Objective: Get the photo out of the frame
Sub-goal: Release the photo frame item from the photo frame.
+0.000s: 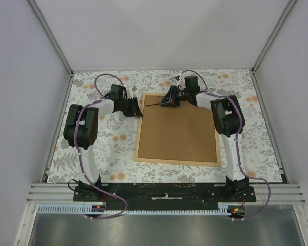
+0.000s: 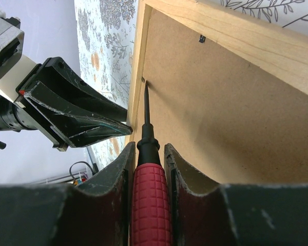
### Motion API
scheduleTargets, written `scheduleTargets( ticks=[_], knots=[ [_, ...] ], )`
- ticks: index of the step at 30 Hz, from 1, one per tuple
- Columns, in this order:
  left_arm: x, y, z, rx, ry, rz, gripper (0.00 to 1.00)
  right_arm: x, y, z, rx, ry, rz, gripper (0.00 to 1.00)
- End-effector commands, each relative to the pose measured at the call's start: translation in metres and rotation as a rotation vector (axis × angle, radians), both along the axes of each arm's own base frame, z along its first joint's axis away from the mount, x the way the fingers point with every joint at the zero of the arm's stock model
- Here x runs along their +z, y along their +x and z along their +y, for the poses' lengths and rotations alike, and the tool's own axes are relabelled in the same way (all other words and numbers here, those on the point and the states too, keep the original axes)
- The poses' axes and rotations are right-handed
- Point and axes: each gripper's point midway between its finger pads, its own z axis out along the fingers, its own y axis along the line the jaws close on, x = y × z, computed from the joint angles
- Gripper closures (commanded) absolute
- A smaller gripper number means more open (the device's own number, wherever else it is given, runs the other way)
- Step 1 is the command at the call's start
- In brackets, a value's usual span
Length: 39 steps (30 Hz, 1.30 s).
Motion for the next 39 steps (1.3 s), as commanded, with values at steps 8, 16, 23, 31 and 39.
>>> scheduleTargets(
  ticks=[8,16,23,31,39],
  knots=[
    [-0.018,-0.015,0.01,0.022,0.069,0.079,0.68,-0.004,0.001,0.018,0.027,-0.025,-0.016,1.0],
    [-0.019,-0.015,0.008,0.019,0.069,0.079,0.68,-0.013,-0.005,0.029,0.052,-0.04,0.002,1.0],
    [-0.018,-0.016,0.006,0.012,0.073,0.077,0.68,-0.012,-0.013,0.058,0.1,-0.053,-0.001,1.0],
    [-0.017,-0.017,0.003,-0.002,0.078,0.07,0.69,-0.01,-0.024,0.085,0.156,-0.077,-0.016,1.0],
    [-0.017,-0.016,0.002,-0.006,0.089,0.064,0.69,-0.002,-0.044,0.102,0.206,-0.191,-0.081,1.0]
  ],
)
